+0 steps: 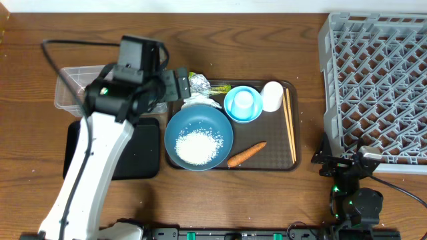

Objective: Sort waste into correct bins and load items into the dishwasher rack
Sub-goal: 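Move the left gripper over the blue rice bowl rim, then grasp the blue bowl rim with the left gripper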

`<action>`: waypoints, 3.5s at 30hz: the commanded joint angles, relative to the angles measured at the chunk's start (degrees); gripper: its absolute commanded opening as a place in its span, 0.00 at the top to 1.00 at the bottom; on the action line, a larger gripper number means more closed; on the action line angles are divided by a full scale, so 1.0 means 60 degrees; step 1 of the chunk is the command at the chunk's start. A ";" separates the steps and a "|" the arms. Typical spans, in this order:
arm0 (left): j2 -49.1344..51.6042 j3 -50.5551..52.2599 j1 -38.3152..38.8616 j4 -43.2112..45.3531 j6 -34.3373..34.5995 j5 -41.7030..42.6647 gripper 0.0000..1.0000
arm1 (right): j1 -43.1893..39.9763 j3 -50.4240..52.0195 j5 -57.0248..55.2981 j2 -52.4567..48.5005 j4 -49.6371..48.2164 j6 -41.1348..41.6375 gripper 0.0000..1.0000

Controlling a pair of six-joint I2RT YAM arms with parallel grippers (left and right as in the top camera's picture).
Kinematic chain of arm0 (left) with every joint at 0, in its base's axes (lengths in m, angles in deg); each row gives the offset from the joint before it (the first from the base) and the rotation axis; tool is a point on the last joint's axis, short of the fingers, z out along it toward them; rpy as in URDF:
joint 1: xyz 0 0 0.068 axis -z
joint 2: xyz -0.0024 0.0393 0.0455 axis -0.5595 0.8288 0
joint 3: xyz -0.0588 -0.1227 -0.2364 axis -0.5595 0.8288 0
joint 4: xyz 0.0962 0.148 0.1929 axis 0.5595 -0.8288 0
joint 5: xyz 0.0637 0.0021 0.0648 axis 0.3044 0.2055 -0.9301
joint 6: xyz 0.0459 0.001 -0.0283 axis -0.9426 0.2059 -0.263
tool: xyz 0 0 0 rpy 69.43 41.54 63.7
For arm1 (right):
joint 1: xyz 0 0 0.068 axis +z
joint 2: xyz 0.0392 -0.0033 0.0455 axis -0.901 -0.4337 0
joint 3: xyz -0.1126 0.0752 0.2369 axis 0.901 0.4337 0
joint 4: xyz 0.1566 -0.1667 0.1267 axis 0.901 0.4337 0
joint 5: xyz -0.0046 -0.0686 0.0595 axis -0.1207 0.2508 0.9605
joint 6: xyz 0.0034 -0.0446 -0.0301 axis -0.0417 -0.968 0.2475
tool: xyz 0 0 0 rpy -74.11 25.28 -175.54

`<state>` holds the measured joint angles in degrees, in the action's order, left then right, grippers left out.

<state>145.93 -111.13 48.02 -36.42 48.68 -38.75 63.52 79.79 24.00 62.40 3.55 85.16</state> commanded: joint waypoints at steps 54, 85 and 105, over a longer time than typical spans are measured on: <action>0.2186 -0.0149 0.5708 -0.3253 0.2277 -0.1038 0.21 | 0.0153 0.0011 -0.0029 0.0040 0.0044 -0.0124 0.01; 0.2189 0.2273 0.5708 0.0871 0.2718 -0.1789 0.49 | 0.0149 0.0011 -0.0029 0.0040 0.0044 -0.0124 0.01; 0.2189 0.2320 0.5701 0.1282 0.3209 -0.1792 0.44 | 0.0153 0.0011 -0.0025 0.0040 0.0044 -0.0120 0.01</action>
<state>159.48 -97.36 82.25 -28.83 67.44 -48.33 63.52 79.79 24.00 62.40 3.55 85.16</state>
